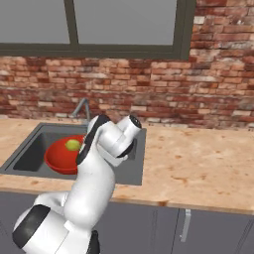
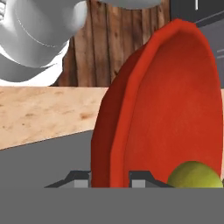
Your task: Pick the lemon from the cabinet and place it in the bowl. Then pick the bowl and place it in the sink. Then turn on the sink facuet.
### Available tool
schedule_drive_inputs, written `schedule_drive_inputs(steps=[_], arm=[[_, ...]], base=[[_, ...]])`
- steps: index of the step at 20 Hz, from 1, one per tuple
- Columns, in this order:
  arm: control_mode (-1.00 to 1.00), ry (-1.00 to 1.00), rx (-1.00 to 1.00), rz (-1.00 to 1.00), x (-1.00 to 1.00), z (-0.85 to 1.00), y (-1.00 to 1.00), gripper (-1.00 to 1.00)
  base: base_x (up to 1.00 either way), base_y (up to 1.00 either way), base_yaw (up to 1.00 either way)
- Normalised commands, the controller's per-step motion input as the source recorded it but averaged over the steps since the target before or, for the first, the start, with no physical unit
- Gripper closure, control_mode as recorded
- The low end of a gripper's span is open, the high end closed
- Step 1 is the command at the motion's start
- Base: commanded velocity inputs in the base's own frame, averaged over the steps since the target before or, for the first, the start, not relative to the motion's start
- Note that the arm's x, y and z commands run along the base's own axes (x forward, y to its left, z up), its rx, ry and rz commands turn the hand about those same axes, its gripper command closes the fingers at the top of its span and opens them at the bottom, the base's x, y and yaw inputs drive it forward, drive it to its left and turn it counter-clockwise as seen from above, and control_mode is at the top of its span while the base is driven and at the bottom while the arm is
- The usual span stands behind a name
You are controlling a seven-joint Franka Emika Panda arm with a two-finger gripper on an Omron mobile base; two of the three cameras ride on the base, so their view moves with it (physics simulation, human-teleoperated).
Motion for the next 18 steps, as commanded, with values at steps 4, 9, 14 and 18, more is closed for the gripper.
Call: schedule_drive_inputs(steps=[4,9,14,18], arm=[[-1.00,0.03,0.22,0.16,0.55,-0.54,0.17,1.00],[-1.00,0.14,0.20,0.08,0.70,-0.52,0.21,1.00],[-1.00,0.04,0.04,0.06,0.36,-0.23,0.09,1.00],[-1.00,0.00,0.00,0.05,0.49,0.00,0.04,1.00]], base=[[0.00,0.00,0.00],[0.00,0.00,0.00],[0.00,0.00,0.00],[0.00,0.00,0.00]])
